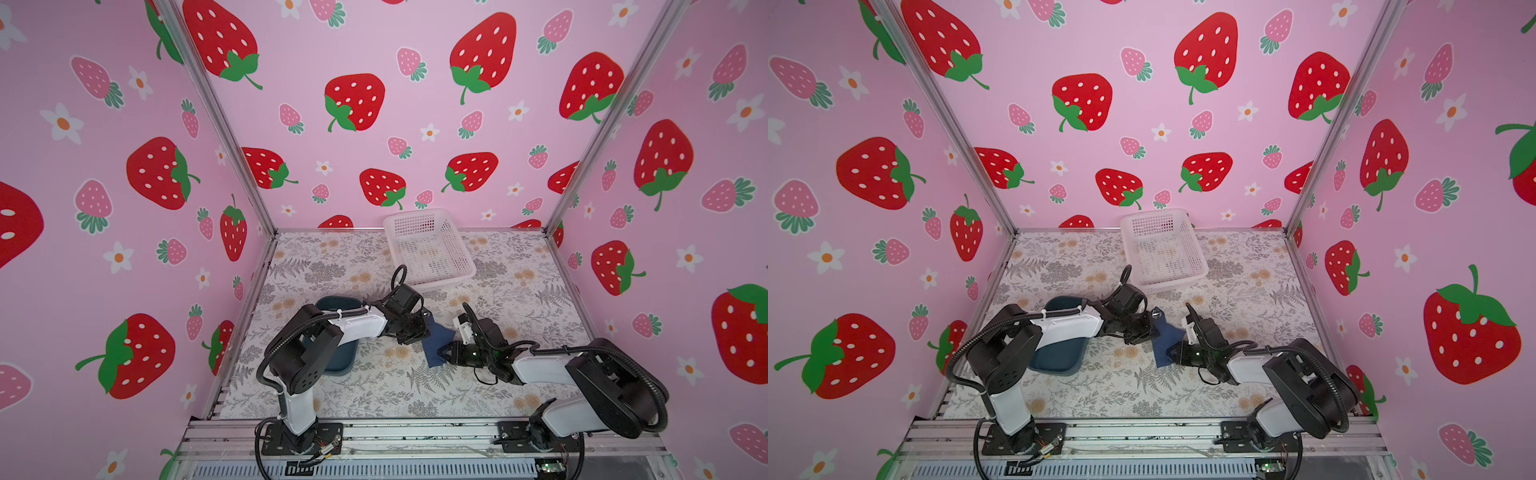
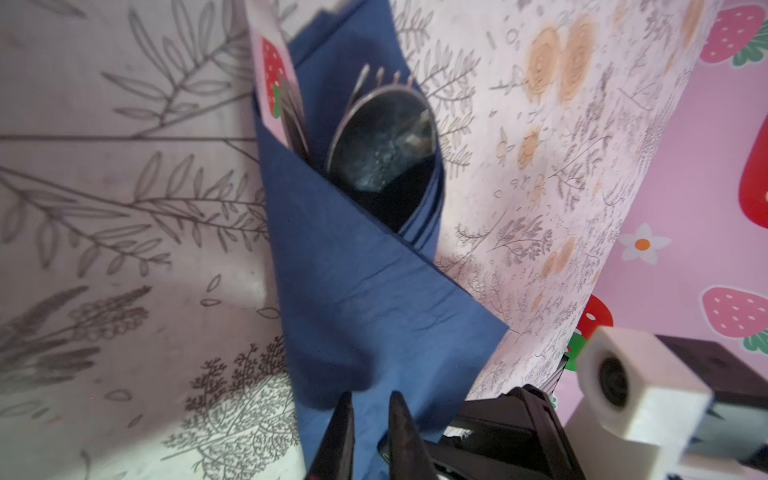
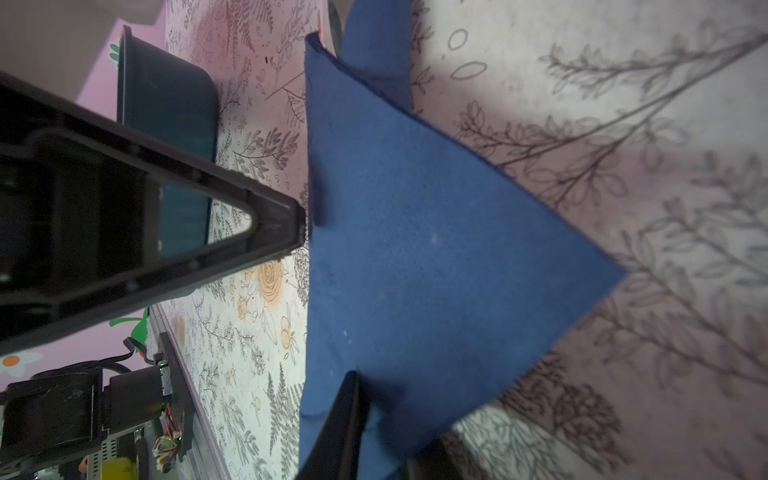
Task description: Place the utensils on the paper napkin and roll it up
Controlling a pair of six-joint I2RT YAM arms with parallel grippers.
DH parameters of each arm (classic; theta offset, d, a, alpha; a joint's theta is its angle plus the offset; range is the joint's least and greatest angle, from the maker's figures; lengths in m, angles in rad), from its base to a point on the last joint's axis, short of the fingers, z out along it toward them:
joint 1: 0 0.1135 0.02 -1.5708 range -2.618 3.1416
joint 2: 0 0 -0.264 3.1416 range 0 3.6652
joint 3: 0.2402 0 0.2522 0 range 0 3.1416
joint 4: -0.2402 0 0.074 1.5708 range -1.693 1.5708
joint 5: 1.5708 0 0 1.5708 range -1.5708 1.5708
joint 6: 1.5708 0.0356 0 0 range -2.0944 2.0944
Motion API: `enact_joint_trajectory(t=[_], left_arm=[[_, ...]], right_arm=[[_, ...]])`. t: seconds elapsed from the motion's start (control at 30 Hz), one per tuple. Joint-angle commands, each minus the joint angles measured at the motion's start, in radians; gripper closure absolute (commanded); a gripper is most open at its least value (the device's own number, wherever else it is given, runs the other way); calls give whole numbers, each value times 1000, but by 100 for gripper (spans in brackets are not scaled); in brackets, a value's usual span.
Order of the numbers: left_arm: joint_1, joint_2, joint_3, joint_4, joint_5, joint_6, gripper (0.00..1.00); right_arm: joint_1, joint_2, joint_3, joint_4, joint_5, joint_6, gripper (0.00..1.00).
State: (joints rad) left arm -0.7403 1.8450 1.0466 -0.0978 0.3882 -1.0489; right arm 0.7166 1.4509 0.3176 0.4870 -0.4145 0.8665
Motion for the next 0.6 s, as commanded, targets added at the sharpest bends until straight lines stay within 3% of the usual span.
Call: enact_joint_trajectory(t=[0.0,0.23,0.57], left_arm=[[-14,17,40,20,29,-8,83],[-18,42,37,24,28,-12,84],[-19,48,38,23,25,-8,84]], right_arm=[[7,20,-30,-63,16,9,80],[7,18,-28,-57,16,14,78],[7,7,0,-47,12,19,62]])
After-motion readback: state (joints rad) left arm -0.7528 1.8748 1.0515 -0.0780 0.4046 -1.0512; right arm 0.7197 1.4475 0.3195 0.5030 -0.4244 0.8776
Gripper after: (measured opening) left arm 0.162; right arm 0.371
